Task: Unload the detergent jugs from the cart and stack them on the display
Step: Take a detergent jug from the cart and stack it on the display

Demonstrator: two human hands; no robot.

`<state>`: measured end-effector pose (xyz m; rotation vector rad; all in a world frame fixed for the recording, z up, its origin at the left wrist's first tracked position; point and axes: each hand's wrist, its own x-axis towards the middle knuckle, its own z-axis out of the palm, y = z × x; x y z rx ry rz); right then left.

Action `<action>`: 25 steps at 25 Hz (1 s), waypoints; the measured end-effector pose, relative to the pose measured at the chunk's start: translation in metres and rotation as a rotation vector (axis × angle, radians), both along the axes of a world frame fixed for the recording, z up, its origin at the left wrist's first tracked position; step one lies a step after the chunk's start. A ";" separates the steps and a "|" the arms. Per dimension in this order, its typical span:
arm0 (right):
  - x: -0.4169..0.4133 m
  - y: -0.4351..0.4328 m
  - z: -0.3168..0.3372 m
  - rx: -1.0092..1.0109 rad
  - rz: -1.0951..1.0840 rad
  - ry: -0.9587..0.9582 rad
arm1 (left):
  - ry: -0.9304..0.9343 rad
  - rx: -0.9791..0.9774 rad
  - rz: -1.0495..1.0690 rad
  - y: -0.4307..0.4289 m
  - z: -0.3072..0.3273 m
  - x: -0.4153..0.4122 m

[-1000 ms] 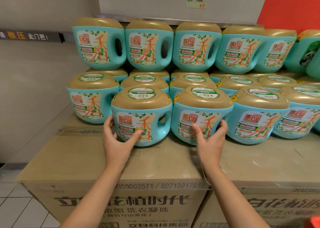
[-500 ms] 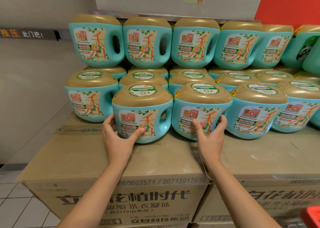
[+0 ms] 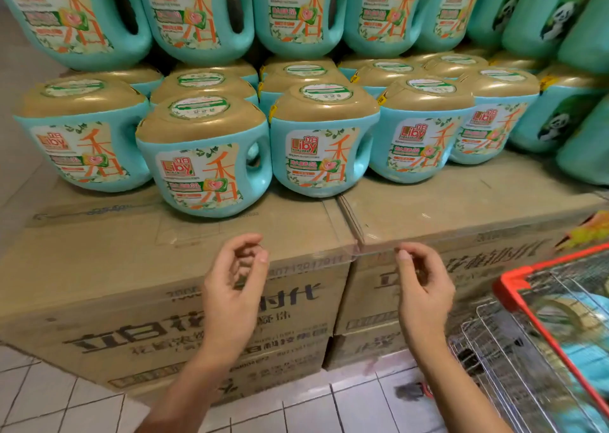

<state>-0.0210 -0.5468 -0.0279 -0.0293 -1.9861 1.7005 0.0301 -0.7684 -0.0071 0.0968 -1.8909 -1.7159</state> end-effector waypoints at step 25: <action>0.254 0.487 -0.055 -0.156 -0.222 -0.439 | -0.669 -0.027 -0.742 0.491 -0.107 0.117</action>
